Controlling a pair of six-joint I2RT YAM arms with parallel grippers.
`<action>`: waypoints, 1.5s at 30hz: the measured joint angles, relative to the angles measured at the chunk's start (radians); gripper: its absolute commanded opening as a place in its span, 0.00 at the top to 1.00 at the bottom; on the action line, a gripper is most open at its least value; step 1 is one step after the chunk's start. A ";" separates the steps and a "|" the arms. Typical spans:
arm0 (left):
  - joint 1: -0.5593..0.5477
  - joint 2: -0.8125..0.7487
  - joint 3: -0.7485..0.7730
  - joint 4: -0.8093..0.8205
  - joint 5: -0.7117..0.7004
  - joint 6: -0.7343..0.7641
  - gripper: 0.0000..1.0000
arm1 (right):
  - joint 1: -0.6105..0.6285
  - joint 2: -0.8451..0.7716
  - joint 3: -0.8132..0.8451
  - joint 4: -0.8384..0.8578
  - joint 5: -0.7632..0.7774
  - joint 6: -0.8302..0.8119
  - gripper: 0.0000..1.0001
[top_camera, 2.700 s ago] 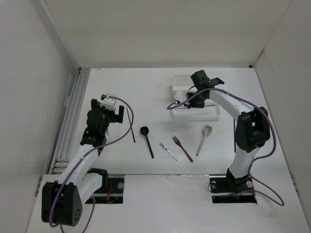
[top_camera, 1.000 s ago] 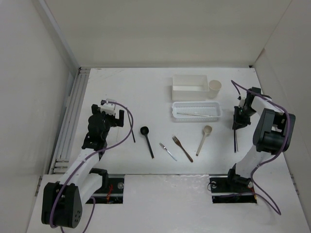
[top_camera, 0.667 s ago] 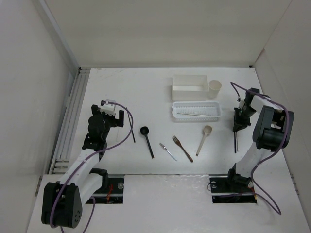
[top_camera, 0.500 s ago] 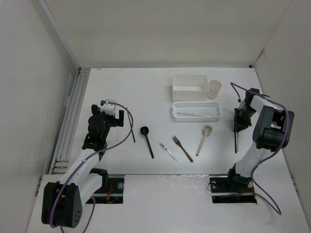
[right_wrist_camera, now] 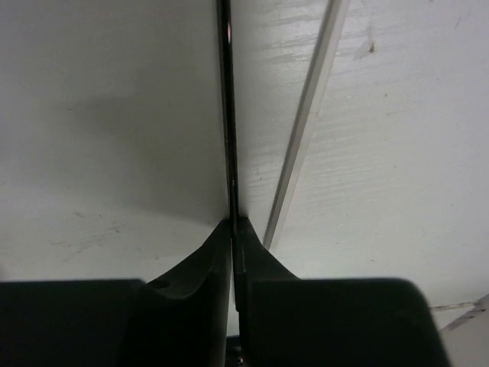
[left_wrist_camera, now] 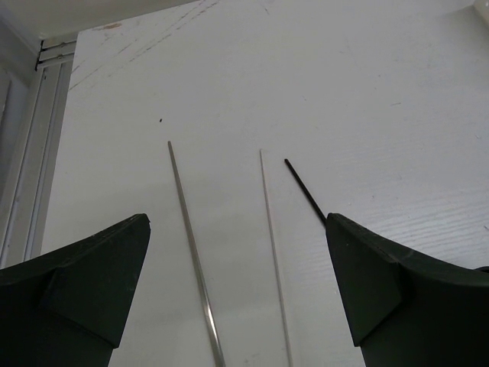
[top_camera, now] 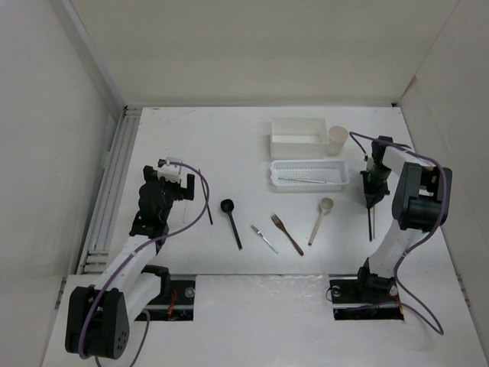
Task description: Sort the eating utensils into containers
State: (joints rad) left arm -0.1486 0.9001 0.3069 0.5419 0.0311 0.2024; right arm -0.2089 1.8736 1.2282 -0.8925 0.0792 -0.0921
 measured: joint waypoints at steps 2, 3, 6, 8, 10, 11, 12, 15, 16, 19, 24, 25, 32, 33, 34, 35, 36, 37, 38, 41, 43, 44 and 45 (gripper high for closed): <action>0.000 0.000 -0.003 0.000 -0.002 0.000 0.00 | 0.011 0.004 0.002 -0.002 0.019 0.004 1.00; 0.000 0.000 -0.003 0.000 -0.002 0.000 0.00 | 0.012 0.004 0.002 -0.002 0.022 0.008 1.00; 0.000 0.000 -0.003 0.000 -0.003 0.000 0.00 | 0.012 0.001 0.002 -0.001 0.026 0.014 1.00; 0.000 0.000 -0.003 0.000 -0.004 0.002 0.00 | 0.012 -0.003 0.002 0.001 0.026 0.015 1.00; 0.000 0.000 -0.003 0.000 -0.006 0.004 0.00 | 0.013 -0.016 0.002 0.008 0.026 0.013 1.00; 0.000 0.000 -0.003 0.000 -0.006 0.005 0.00 | 0.014 -0.026 0.004 0.021 0.029 0.010 1.00; 0.000 0.000 -0.003 0.000 -0.008 0.006 0.00 | 0.016 -0.042 0.013 0.027 0.030 0.006 1.00; 0.000 0.000 -0.003 0.000 -0.008 0.006 0.00 | 0.021 -0.090 0.048 0.048 0.035 -0.010 1.00; 0.000 0.000 -0.003 0.000 -0.008 0.006 0.00 | 0.022 -0.104 0.060 0.056 0.036 -0.016 1.00; 0.000 0.000 -0.003 0.000 -0.008 0.008 0.00 | 0.027 -0.129 0.082 0.079 0.039 -0.029 1.00; 0.000 0.008 -0.003 0.000 -0.008 0.018 0.00 | 0.032 -0.132 0.103 0.077 0.055 -0.064 1.00; 0.000 0.010 -0.003 0.000 -0.008 0.021 0.00 | 0.038 -0.135 0.117 0.075 0.066 -0.079 1.00; 0.000 0.019 -0.003 0.001 -0.007 0.026 0.00 | 0.254 -0.309 0.160 0.146 0.158 -0.344 1.00; 0.000 0.020 -0.003 0.001 -0.006 0.026 0.00 | 0.307 -0.337 0.163 0.162 0.162 -0.388 1.00; 0.000 0.021 -0.003 0.001 -0.006 0.026 0.00 | 0.355 -0.359 0.166 0.177 0.159 -0.436 1.00; 0.000 0.021 -0.003 0.001 -0.006 0.027 0.00 | 0.404 -0.373 0.171 0.190 0.151 -0.481 1.00; 0.000 0.021 -0.003 0.001 -0.006 0.029 0.00 | 0.437 -0.380 0.173 0.198 0.145 -0.518 1.00; 0.000 0.021 -0.003 0.001 -0.006 0.030 0.00 | 0.468 -0.382 0.175 0.206 0.135 -0.563 1.00; 0.000 0.021 -0.003 0.001 -0.006 0.033 0.00 | 0.495 -0.379 0.176 0.211 0.123 -0.607 1.00; 0.000 0.021 -0.003 0.001 -0.006 0.039 0.00 | 0.559 -0.343 0.176 0.219 0.084 -0.743 1.00; 0.000 0.021 -0.003 0.000 -0.006 0.041 0.00 | 0.592 -0.303 0.178 0.220 0.051 -0.839 1.00; 0.000 0.021 -0.003 0.000 -0.006 0.044 0.00 | 0.607 -0.275 0.182 0.219 0.039 -0.882 1.00; 0.000 0.021 -0.003 -0.001 -0.006 0.045 0.00 | 0.619 -0.244 0.190 0.215 0.028 -0.920 1.00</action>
State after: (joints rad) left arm -0.1486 0.9207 0.3035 0.5411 0.0246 0.2478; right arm 0.4103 1.6299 1.4185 -0.6777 0.1074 -1.0119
